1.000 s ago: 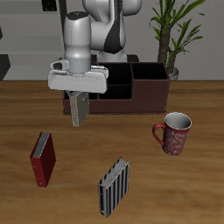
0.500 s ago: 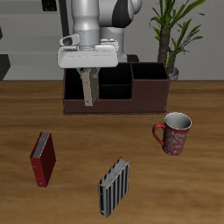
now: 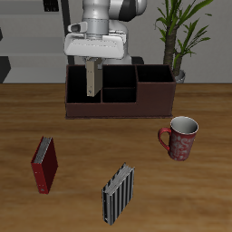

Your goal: Place the yellow book into the back desk caddy's front compartment and place the red mug into the back desk caddy's right compartment

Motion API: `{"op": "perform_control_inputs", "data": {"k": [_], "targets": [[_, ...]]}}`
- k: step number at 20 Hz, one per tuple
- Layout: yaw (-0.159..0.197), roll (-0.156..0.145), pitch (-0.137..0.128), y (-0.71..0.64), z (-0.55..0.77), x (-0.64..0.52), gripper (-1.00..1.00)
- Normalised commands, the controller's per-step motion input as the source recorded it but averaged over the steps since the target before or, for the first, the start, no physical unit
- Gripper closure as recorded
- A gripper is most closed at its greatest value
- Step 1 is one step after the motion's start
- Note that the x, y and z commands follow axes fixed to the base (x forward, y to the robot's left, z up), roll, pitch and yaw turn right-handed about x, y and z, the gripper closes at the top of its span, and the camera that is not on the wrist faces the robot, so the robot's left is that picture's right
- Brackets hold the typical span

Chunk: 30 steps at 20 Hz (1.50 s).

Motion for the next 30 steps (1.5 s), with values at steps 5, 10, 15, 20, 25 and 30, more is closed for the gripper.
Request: {"op": "perform_control_inputs", "data": {"k": [5,10,15,20,25,30], "targets": [[0.006,-0.001,-0.011,0.1,-0.01,-0.39,1.0],[0.044,0.081,-0.02,0.27,0.0,-0.51,1.0],[0.05,0.051,-0.021,0.13,0.04,-0.38,1.0],[0.044,0.004,0.002,0.1,-0.04,-0.39,1.0],[0.049,0.042,0.013,0.22,-0.05,-0.18,1.0],[0.059,0.0,0.03,0.18,-0.08,-0.07,1.0]]}}
